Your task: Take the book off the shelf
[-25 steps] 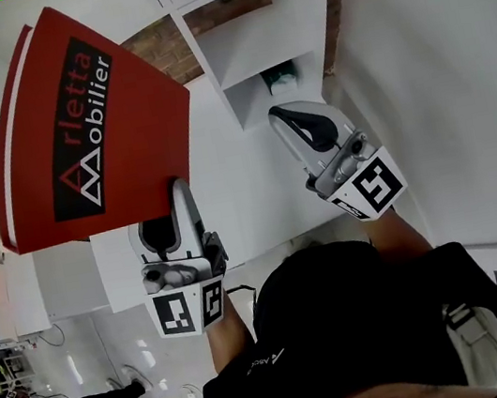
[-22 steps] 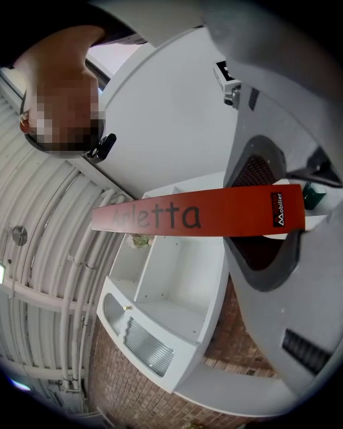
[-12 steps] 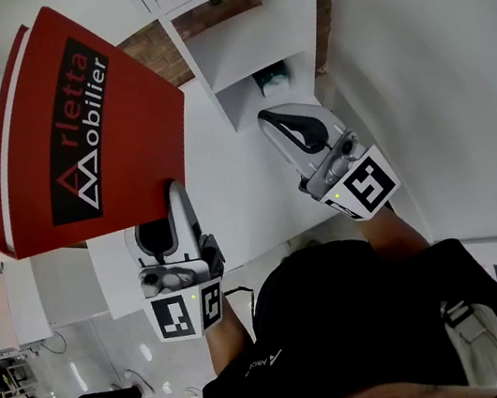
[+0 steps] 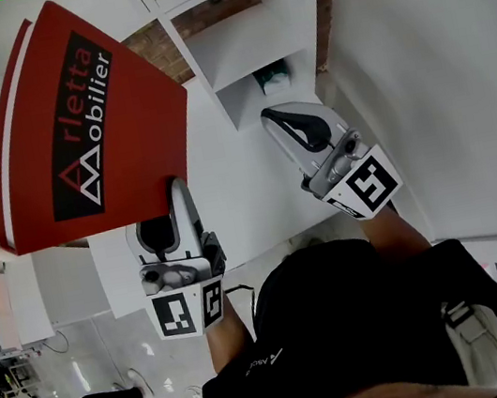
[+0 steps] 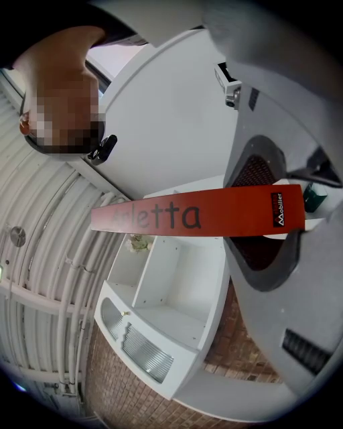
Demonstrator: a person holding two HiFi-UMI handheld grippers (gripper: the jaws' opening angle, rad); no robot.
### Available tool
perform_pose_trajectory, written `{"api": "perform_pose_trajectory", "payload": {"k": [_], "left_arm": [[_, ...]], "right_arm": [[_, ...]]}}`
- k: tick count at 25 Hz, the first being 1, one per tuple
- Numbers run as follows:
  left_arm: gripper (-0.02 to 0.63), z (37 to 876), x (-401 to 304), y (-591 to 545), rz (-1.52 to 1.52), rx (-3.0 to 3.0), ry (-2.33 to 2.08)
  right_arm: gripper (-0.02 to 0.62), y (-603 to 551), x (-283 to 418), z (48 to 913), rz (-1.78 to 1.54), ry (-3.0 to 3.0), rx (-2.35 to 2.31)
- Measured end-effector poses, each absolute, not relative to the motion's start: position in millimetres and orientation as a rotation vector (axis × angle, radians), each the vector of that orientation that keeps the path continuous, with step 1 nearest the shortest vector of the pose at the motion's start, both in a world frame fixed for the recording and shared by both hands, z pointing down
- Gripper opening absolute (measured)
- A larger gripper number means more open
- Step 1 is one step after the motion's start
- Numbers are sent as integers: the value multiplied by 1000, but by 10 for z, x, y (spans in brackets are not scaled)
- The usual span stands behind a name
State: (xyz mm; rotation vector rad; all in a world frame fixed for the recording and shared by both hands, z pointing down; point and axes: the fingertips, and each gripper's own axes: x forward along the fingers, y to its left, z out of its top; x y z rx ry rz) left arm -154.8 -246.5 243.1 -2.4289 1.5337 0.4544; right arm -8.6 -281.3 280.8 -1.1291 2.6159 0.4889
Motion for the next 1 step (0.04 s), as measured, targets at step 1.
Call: {"api": "perform_pose_trajectory", "payload": {"k": [1], "left_arm": [[159, 2429, -1548, -2467, 456, -2428, 1531]], "right_arm": [[0, -2816, -86, 2811, 489, 2615, -1130]]}}
